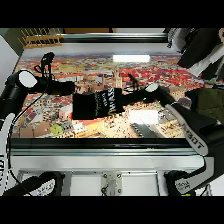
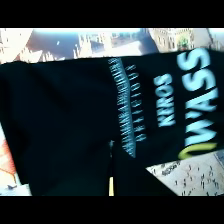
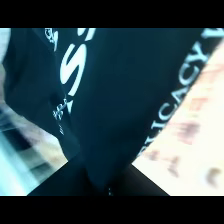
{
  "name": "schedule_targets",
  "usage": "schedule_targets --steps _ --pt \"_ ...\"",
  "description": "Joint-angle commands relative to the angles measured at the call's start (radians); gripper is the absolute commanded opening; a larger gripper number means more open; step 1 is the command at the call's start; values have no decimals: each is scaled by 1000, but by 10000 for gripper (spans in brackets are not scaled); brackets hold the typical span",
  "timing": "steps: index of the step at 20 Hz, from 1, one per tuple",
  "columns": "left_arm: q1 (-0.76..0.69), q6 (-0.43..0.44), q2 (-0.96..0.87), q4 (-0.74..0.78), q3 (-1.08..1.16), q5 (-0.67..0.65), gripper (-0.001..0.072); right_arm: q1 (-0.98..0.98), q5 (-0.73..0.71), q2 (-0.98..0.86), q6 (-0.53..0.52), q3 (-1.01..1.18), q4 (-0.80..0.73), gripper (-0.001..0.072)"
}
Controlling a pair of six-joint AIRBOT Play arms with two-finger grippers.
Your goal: Fold the clothes and pants, and hang the long-sleeved shirts on hangers.
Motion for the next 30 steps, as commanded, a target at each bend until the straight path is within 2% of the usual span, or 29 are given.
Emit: schedule_targets --steps 1,3,5,9,13,16,19,22,26,30 --pt "0 2 0 -2 0 -1 6 -215 192 126 201 138 -362 18" --pt "0 2 0 -2 0 -1 6 -369 234 184 236 208 -477 18" --pt "0 2 0 -2 0 -4 6 -523 240 213 249 265 -526 18" --pt "0 2 0 -2 0 -21 6 -795 230 218 277 334 -520 18" --pt "0 2 0 -3 0 -21 6 -964 200 219 277 372 -443 18" --pt "0 2 0 -3 0 -21 6 -1021 180 238 277 425 -386 18" --pt "0 2 0 -2 0 -20 6 -1043 180 303 304 468 -431 18" --pt "0 2 0 -2 0 -20 6 -1052 230 378 396 468 -621 18" --pt "0 2 0 -2 0 -20 6 -1052 383 421 417 451 -805 18" --pt "0 2 0 -2 0 -33 6 -1053 447 499 463 268 -947 17"
